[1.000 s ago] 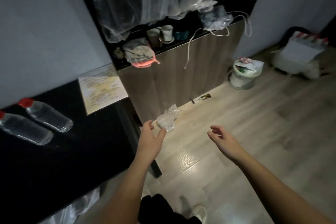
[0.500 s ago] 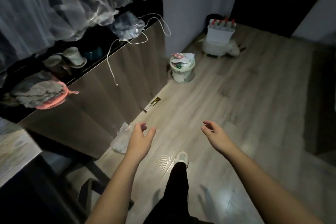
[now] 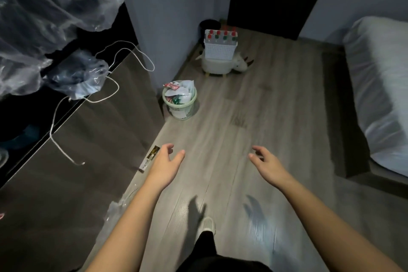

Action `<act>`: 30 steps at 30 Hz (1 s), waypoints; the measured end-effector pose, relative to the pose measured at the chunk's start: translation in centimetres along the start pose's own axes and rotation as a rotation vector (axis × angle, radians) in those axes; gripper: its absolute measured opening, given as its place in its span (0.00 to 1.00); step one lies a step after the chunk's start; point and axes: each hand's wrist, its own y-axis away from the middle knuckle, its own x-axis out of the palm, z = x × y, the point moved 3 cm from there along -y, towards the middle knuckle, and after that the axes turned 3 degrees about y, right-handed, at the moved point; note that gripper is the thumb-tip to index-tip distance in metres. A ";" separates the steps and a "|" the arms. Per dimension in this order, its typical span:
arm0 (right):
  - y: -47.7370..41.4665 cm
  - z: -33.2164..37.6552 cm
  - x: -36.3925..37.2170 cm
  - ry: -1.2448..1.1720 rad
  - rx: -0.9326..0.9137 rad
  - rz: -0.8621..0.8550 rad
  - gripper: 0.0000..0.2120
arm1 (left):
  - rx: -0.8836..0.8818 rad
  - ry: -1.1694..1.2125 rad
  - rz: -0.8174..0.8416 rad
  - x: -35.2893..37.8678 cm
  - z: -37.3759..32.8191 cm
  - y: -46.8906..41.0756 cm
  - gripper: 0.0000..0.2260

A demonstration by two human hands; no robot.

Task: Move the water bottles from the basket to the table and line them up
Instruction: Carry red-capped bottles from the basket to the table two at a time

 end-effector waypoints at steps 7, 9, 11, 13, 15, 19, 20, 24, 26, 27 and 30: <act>-5.7 0.6 -4.1 -0.109 0.039 -0.080 0.23 | 0.001 -0.003 0.008 1.5 -3.6 -6.2 0.23; -7.8 0.3 -5.4 -0.125 0.052 -0.094 0.22 | -0.022 -0.010 -0.003 2.3 -4.3 -7.8 0.23; -10.2 0.0 -6.7 -0.145 0.061 -0.092 0.22 | -0.039 -0.020 -0.004 3.3 -5.2 -9.7 0.23; -12.9 -0.2 -8.2 -0.157 0.061 -0.093 0.22 | -0.044 -0.027 -0.001 4.6 -6.5 -11.8 0.23; -16.0 -0.2 -9.8 -0.181 0.058 -0.094 0.22 | -0.044 -0.021 -0.004 6.0 -8.2 -14.5 0.23; -23.2 0.4 -13.9 -0.188 0.036 -0.043 0.24 | -0.057 -0.004 -0.031 8.9 -12.6 -20.1 0.26; -25.1 0.6 -15.2 -0.172 0.037 -0.035 0.23 | -0.065 -0.012 -0.039 9.5 -13.9 -21.4 0.26; -31.6 1.7 -21.0 -0.134 0.002 -0.034 0.22 | -0.065 -0.013 -0.059 12.1 -18.5 -25.7 0.27; -34.7 2.4 -23.6 -0.106 -0.026 -0.010 0.22 | -0.051 -0.004 -0.075 13.2 -20.5 -27.5 0.27; -36.3 2.7 -24.6 -0.097 -0.040 0.005 0.23 | -0.049 0.008 -0.091 13.8 -21.4 -28.4 0.26; -40.1 3.7 -26.9 -0.051 -0.062 0.039 0.23 | -0.039 0.055 -0.122 15.5 -23.8 -30.7 0.25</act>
